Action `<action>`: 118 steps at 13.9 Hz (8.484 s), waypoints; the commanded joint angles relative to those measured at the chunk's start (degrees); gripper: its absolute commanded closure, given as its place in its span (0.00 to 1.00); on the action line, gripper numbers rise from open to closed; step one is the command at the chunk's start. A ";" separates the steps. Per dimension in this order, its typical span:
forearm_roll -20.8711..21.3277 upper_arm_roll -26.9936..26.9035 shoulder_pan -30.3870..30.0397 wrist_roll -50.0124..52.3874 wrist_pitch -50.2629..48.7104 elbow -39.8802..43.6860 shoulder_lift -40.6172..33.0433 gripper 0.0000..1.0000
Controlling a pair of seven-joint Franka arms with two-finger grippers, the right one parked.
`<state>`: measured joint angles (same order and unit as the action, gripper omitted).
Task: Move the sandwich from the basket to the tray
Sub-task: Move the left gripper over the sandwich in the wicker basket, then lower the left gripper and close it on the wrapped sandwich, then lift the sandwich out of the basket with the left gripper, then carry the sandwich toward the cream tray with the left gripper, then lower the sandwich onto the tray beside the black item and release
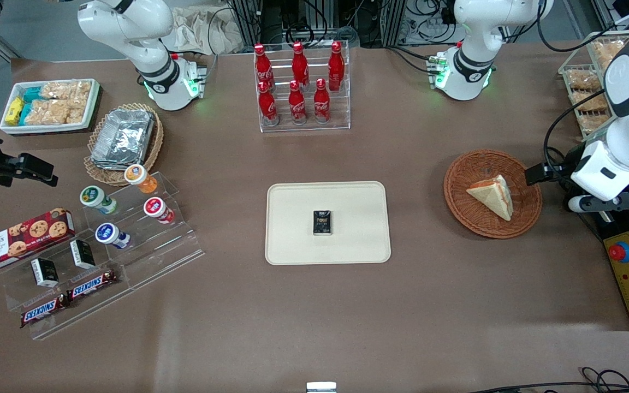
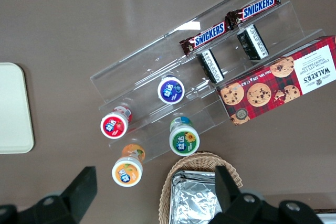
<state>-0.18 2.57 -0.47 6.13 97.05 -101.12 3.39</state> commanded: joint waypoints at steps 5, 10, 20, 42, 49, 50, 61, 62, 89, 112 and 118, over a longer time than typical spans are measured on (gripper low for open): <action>-0.61 0.33 -0.94 18.17 15.52 -25.60 -14.55 0.00; -2.11 0.42 -1.29 30.94 20.96 -32.02 -14.38 0.00; -5.27 0.16 -3.14 42.65 43.55 -43.46 -7.36 0.00; -4.84 0.16 -3.05 43.62 42.28 -41.18 -2.33 0.68; -4.13 -2.21 -3.14 25.29 23.57 -36.00 -12.00 0.68; -4.04 -3.09 -3.14 21.51 20.14 -33.99 -12.70 0.68; -4.48 7.43 -1.73 13.98 4.63 -17.19 -13.24 0.68; -4.65 9.71 -1.73 15.74 5.07 -16.75 -12.80 0.68; 20.83 29.69 6.09 51.00 29.16 -6.02 29.21 0.68; 17.68 31.62 6.44 51.79 15.36 3.83 25.36 0.00; 13.80 31.71 -1.18 40.92 7.28 2.51 16.75 0.00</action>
<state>15.66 34.02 2.16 52.35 106.52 -96.95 24.32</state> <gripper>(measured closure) 0.000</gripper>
